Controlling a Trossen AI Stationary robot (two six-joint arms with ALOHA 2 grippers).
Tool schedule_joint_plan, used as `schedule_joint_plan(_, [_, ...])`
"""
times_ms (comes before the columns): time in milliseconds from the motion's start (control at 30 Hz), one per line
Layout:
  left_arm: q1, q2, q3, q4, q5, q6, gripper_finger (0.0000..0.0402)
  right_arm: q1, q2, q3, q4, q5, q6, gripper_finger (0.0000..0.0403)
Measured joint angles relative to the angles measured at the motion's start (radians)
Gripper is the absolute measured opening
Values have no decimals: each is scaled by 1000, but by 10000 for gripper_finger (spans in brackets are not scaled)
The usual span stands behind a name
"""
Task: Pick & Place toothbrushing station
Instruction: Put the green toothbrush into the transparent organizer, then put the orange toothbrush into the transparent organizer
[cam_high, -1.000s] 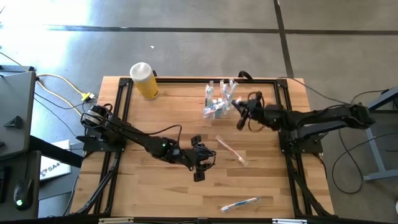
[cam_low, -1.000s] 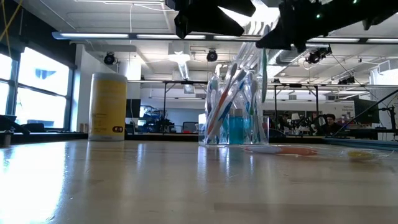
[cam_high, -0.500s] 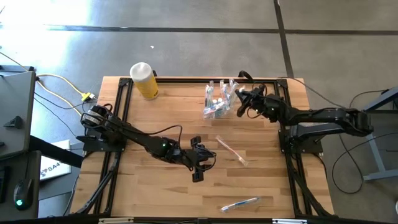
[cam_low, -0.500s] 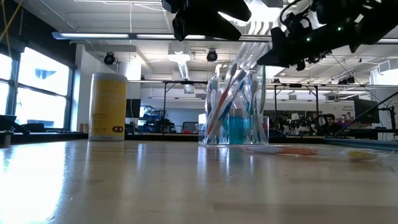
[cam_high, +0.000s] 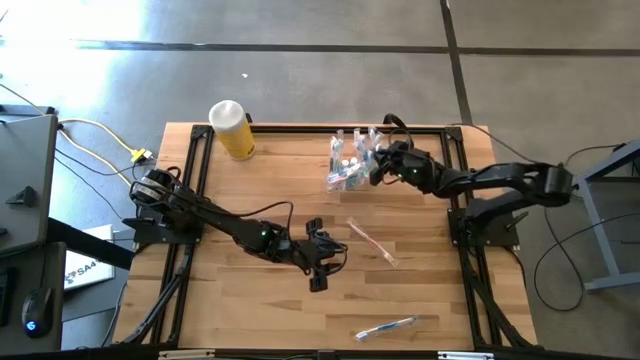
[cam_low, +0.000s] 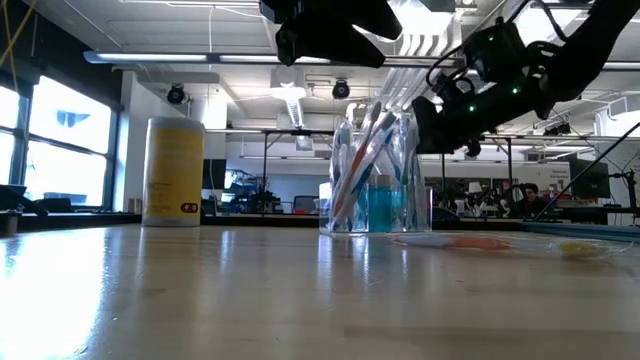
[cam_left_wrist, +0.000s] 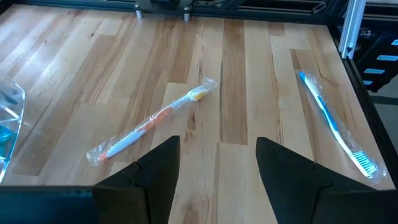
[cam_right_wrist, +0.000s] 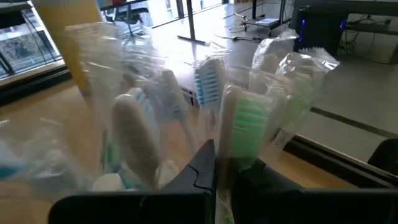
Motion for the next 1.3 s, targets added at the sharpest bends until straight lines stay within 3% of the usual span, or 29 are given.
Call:
schedule_joint_plan(200, [0, 0, 0, -16, 0, 32, 207, -37, 66, 4, 23, -37, 51, 19])
schedule_joint_plan(467, [0, 0, 0, -16, 0, 34, 207, -33, 32, -2, -35, -108, 70, 95])
schedule_joint_plan(700, [1, 0, 0, -16, -2, 56, 207, -34, -78, -2, -166, -114, 71, 182])
schedule_joint_plan(867, [1, 0, 0, -16, -2, 86, 207, -31, -214, -1, -301, -126, 100, 210])
schedule_joint_plan(967, [1, 0, 0, -16, -2, 144, 207, -31, -302, -1, -368, -237, 101, 212])
schedule_joint_plan(1167, [42, 1, 0, -17, 0, 318, 207, 5, -457, 0, -390, -568, 70, 212])
schedule_joint_plan(1300, [89, 35, 3, 20, 0, 343, 207, 68, -546, 0, -399, -657, 76, 213])
